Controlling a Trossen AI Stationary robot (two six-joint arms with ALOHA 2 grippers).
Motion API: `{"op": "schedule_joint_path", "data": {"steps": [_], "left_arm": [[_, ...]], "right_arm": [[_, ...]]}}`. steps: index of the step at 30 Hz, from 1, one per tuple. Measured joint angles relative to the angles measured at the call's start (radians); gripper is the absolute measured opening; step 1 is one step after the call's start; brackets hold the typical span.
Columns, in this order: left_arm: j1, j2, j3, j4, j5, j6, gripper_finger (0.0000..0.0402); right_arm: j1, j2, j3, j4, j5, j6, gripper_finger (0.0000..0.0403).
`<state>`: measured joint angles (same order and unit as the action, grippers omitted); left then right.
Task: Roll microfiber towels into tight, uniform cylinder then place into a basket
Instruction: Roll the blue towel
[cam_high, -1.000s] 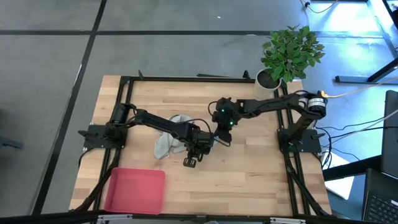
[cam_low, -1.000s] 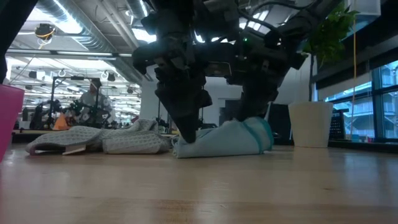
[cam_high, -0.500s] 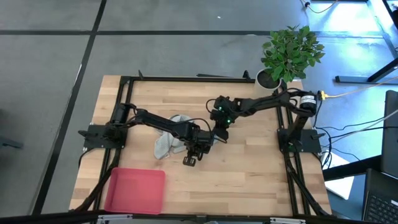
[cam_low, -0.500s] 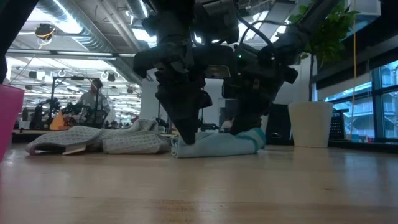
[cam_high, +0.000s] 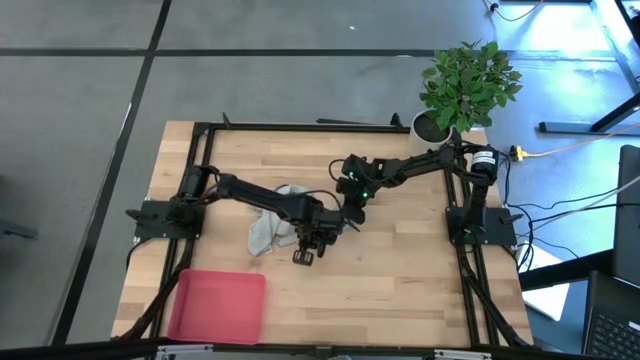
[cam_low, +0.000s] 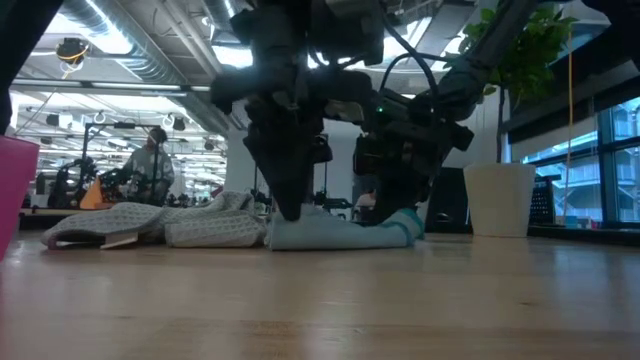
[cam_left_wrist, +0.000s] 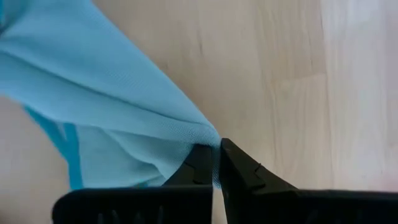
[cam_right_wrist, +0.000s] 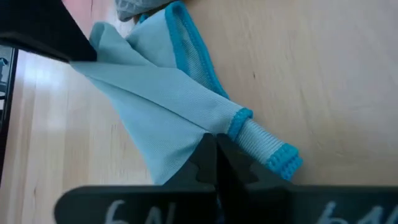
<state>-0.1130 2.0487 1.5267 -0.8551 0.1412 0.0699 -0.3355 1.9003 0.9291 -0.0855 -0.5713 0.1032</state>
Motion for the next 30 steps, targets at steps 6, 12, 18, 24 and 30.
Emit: {"op": "schedule_joint_path", "data": {"steps": [6, 12, 18, 24, 30], "left_arm": [[0.025, 0.0, 0.077, -0.089, -0.028, -0.004, 0.0], [0.07, 0.0, 0.091, -0.132, -0.065, -0.03, 0.0], [0.134, 0.0, 0.076, -0.142, -0.092, -0.061, 0.0], [0.188, 0.002, 0.068, -0.134, -0.117, -0.083, 0.0], [0.217, 0.008, 0.016, -0.094, -0.123, -0.085, 0.0]], "right_arm": [[-0.001, 0.001, -0.001, -0.004, 0.002, -0.004, 0.0], [-0.002, 0.001, -0.002, -0.007, 0.022, -0.01, 0.0], [-0.001, 0.002, -0.002, -0.01, 0.038, -0.027, 0.0], [0.0, 0.003, -0.002, -0.013, 0.037, -0.028, 0.0], [0.001, 0.003, -0.002, -0.013, 0.034, -0.031, 0.0]]}}
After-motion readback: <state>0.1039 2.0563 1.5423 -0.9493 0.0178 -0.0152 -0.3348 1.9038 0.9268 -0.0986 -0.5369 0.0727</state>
